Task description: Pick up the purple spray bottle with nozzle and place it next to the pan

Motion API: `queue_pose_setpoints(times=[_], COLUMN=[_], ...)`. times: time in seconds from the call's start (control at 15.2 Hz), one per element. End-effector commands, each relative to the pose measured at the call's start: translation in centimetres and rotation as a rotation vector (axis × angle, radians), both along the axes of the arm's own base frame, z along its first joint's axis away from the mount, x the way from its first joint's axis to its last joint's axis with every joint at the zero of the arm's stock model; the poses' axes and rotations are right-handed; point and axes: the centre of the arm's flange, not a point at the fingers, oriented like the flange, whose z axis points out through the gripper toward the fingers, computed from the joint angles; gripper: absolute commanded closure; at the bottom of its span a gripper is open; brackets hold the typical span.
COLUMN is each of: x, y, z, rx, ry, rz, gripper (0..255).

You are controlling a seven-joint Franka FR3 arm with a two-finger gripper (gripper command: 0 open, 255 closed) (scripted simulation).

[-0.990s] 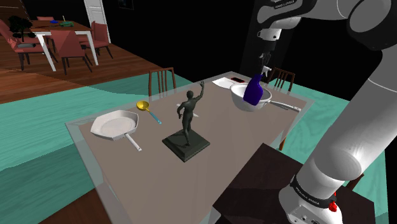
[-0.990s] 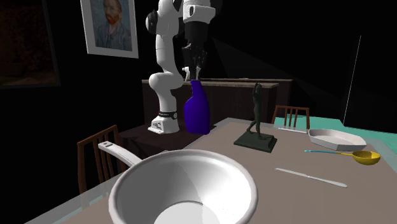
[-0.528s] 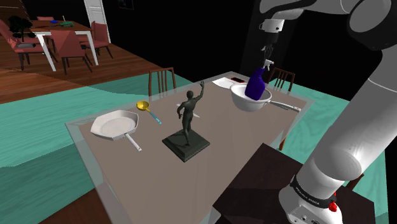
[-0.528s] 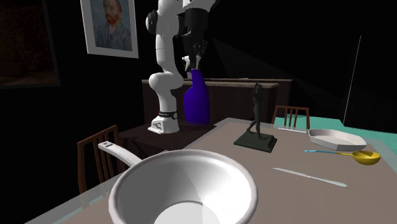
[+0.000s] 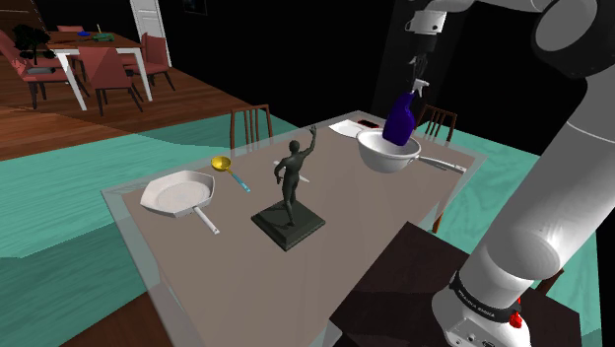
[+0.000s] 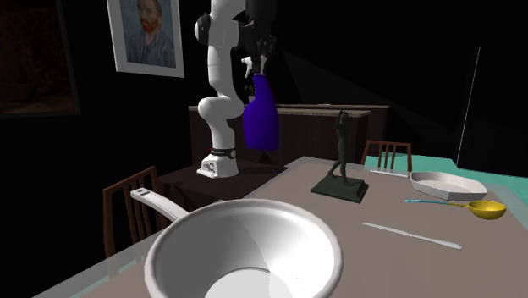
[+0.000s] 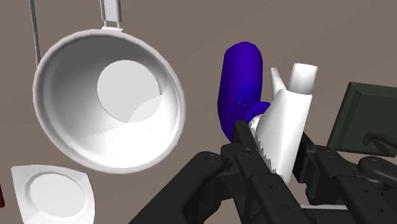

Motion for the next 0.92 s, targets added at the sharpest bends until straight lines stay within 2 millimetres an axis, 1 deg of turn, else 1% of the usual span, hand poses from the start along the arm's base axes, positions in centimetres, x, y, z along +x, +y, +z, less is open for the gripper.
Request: queue_pose_setpoints(times=[0.0, 0.79, 0.86], x=[0.0, 0.0, 0.2], y=[0.1, 0.1, 1.3], z=[1.0, 7.2, 6.8], rx=[0.0, 0.0, 0.0], ry=[0.0, 0.0, 0.0], rz=[0.0, 0.0, 0.0], gripper=[255, 255, 255])
